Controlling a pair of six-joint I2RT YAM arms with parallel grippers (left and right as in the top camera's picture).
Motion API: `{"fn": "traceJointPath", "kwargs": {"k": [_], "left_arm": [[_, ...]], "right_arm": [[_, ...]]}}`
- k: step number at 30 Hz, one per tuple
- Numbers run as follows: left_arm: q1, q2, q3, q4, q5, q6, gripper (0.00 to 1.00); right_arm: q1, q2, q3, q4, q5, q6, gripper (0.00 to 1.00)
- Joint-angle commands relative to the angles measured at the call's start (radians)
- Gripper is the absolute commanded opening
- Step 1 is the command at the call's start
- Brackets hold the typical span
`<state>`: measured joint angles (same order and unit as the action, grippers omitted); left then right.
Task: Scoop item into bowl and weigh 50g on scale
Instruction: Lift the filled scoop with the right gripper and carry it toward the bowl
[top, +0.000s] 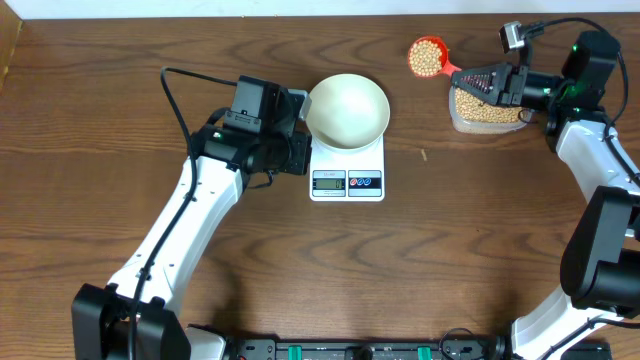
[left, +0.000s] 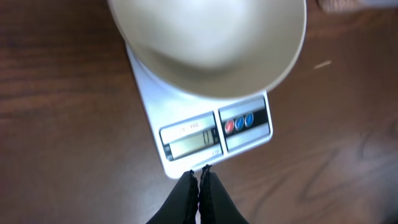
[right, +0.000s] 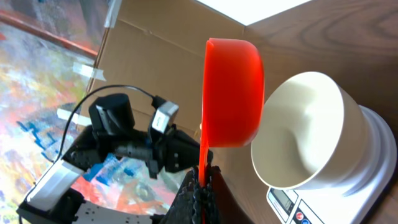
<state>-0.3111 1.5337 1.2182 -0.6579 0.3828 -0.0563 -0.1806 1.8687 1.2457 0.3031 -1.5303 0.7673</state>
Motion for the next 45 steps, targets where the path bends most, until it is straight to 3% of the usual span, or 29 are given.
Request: {"fn": "traceJointPath", "kwargs": {"k": [1,6,10,23,39,43,45], "left_arm": [[-0.034,-0.064,0.029,-0.040,-0.013,0.045,0.07],[-0.121,-0.182,0.029,-0.139,-0.195,-0.008,0.08],[-0.167,-0.229,-0.013,-0.147,-0.243,-0.069,0.08],[-0.187,-0.240,-0.266,0.021,-0.245,-0.178,0.07],[-0.218,-0.238,-0.297,0.037,-0.149,-0.101,0.09],[-0.218,-0.238,-0.297,0.056,-0.167,-0.101,0.16],[-0.218,-0.237,-0.297,0.064,-0.167,-0.101,0.27]], "right_arm": [[0.011,-0.025,0.003,0.038,-0.017,0.090,0.01],[0.028,-0.025,0.003,0.053,-0.017,0.152,0.01],[0.051,-0.025,0.003,0.053,-0.016,0.178,0.02],[0.118,-0.025,0.003,0.053,-0.003,0.179,0.02],[0.143,-0.025,0.002,0.053,0.035,0.152,0.01],[0.143,-0.025,0.002,0.053,0.036,0.151,0.02],[0.143,-0.025,0.002,0.053,0.036,0.150,0.02]]}}
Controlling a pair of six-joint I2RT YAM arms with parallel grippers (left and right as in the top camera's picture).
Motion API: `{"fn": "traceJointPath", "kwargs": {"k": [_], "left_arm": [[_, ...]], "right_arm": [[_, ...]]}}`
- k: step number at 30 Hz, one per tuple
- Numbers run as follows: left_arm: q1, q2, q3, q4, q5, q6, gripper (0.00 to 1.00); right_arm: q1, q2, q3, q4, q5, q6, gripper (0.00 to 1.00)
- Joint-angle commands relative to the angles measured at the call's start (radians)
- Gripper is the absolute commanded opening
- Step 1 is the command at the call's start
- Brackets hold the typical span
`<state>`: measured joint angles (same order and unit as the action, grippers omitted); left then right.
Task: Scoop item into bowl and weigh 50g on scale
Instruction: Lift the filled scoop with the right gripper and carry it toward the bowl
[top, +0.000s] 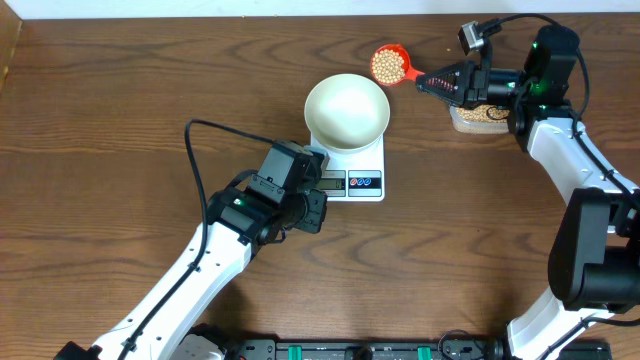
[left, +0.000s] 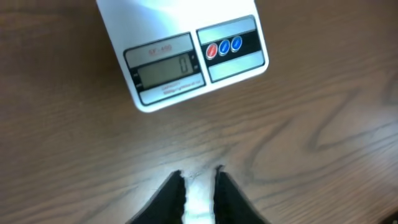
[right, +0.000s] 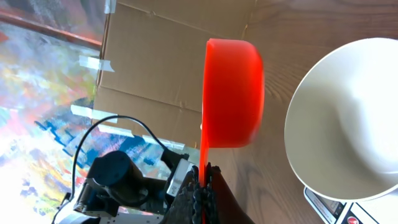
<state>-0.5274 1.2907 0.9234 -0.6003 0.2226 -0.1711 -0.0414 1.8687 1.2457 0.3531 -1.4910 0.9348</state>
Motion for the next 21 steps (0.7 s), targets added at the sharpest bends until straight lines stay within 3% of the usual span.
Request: {"fn": "traceJointPath", "kwargs": {"k": [1,4,8,16,21], "left_arm": [[-0.002,0.006,-0.002,0.008,-0.007,0.014,0.30],[-0.002,0.006,-0.002,0.007,-0.007,0.014,0.40],[-0.002,0.009,-0.002,0.008,-0.007,0.013,0.45],[-0.002,0.009,-0.002,0.008,-0.007,0.014,0.85],[-0.002,0.009,-0.002,0.012,-0.022,0.014,0.86]], "right_arm": [[0.005,-0.025,0.003,0.003,-0.003,-0.020,0.02],[0.010,-0.025,0.002,0.003,0.002,-0.024,0.02],[0.025,-0.025,0.002,0.003,0.017,-0.027,0.01],[0.087,-0.025,0.002,0.003,0.050,-0.050,0.01],[0.090,-0.025,0.002,0.003,0.049,-0.061,0.01]]}}
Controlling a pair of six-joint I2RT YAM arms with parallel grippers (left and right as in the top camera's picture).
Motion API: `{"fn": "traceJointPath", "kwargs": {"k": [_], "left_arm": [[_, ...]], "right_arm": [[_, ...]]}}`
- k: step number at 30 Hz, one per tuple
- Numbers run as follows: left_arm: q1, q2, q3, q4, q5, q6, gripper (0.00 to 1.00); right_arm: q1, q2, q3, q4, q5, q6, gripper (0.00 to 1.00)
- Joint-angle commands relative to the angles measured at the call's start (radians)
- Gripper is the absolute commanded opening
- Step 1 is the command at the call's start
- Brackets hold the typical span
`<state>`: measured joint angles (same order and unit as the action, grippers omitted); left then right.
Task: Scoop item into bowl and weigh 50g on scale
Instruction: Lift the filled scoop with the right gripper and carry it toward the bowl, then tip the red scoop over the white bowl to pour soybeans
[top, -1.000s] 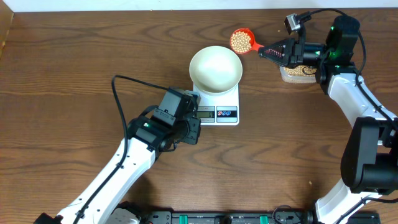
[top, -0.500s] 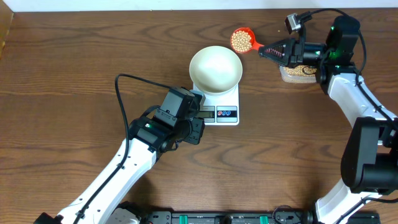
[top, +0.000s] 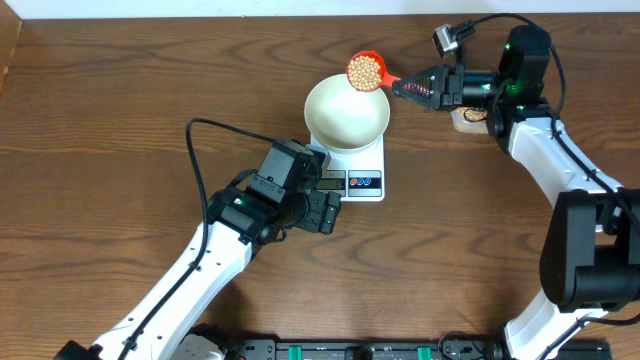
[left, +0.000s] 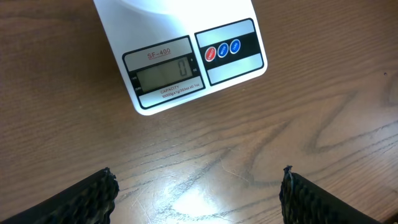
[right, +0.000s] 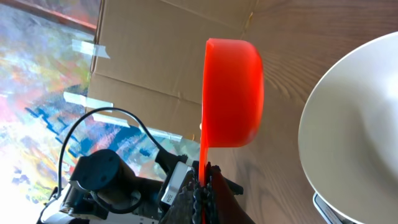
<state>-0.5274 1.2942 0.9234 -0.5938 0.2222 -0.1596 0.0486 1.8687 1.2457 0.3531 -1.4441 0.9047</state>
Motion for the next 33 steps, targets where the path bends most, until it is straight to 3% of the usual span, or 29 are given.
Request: {"fn": "traceJointPath", "kwargs": {"k": [1,9,19,33], "left_arm": [[-0.002,0.006,-0.002,0.006,-0.041,0.002,0.86],[-0.002,0.006,-0.002,0.006,-0.097,0.002,0.87],[-0.002,0.006,-0.002,0.005,-0.097,0.002,0.87],[-0.002,0.006,-0.002,0.005,-0.097,0.002,0.87]], "right_arm": [[0.000,-0.025,0.002,0.002,0.002,-0.031,0.01],[0.022,-0.025,0.002,-0.032,0.016,-0.090,0.01],[0.042,-0.025,0.002,-0.350,0.164,-0.324,0.02],[0.134,-0.025,0.011,-0.488,0.364,-0.410,0.02]]}}
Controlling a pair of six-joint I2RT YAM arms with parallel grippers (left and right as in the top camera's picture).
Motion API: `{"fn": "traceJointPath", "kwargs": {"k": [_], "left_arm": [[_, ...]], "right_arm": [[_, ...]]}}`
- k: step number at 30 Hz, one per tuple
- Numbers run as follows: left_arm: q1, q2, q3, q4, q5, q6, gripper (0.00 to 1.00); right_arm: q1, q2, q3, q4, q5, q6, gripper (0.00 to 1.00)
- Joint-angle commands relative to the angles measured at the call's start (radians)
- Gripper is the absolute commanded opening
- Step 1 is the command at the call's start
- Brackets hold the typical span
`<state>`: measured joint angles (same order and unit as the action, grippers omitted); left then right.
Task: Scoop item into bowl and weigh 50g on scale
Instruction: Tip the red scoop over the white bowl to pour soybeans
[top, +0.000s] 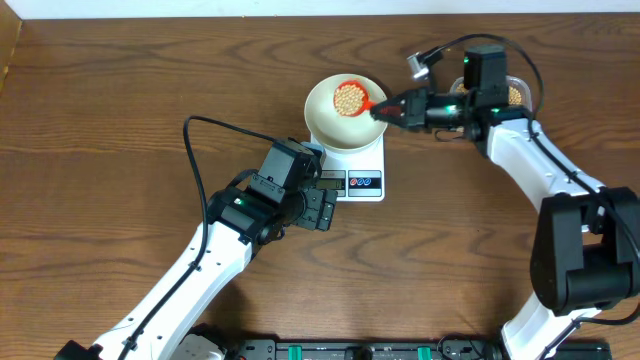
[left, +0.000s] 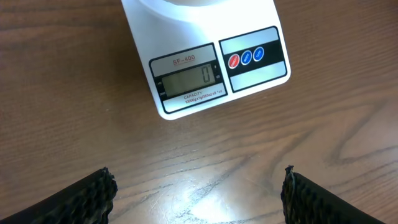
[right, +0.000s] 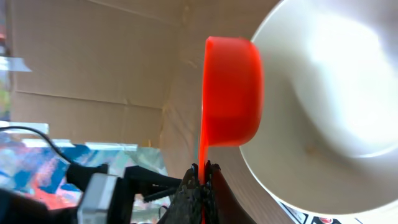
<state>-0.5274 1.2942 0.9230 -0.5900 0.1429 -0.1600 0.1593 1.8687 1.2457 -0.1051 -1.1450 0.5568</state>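
Observation:
A cream bowl (top: 330, 125) rests on the white scale (top: 347, 178). Its display (left: 186, 79) reads 0. My right gripper (top: 386, 111) is shut on the handle of a red scoop (top: 350, 97) full of tan beans, held level over the bowl's inside. In the right wrist view the scoop (right: 231, 90) hangs beside the bowl's rim (right: 298, 124), with my right gripper (right: 202, 167) clamped on its handle. My left gripper (left: 195, 180) is open wide over bare wood just in front of the scale.
A clear container of beans (top: 512, 93) stands at the back right, mostly hidden behind the right arm. A black cable (top: 195, 140) loops over the table left of the scale.
My right gripper has carried the full scoop from the bowl's far rim to over the bowl's middle. The left gripper is still open and sits slightly nearer the scale's left side.
The right gripper held a full scoop beside the bean container while the left gripper was shut by the bowl. Then the left arm sat in front of the scale, jaws parting, then wide open. The scoop came step by step leftward and is now over the bowl.

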Motion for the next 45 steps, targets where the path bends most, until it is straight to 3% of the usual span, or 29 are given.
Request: {"fn": "traceJointPath", "kwargs": {"k": [1,12,23,32,40,45], "left_arm": [[-0.002,0.006,-0.002,0.001,-0.017,0.002,0.87],[-0.002,0.006,-0.002,0.001,-0.017,0.002,0.88],[-0.002,0.006,-0.002,0.001,-0.017,0.002,0.88],[-0.002,0.006,-0.002,0.001,-0.017,0.002,0.87],[-0.002,0.006,-0.002,0.001,-0.017,0.002,0.88],[-0.002,0.006,-0.002,0.001,-0.017,0.002,0.88]], "right_arm": [[0.027,-0.025,0.015,-0.051,0.085,-0.074,0.02],[0.060,-0.025,0.181,-0.418,0.343,-0.302,0.01],[0.177,-0.025,0.351,-0.638,0.679,-0.506,0.02],[0.294,-0.025,0.391,-0.676,0.974,-0.663,0.02],[0.422,-0.025,0.391,-0.665,1.369,-0.757,0.01],[0.462,-0.025,0.391,-0.643,1.453,-0.783,0.01]]}}
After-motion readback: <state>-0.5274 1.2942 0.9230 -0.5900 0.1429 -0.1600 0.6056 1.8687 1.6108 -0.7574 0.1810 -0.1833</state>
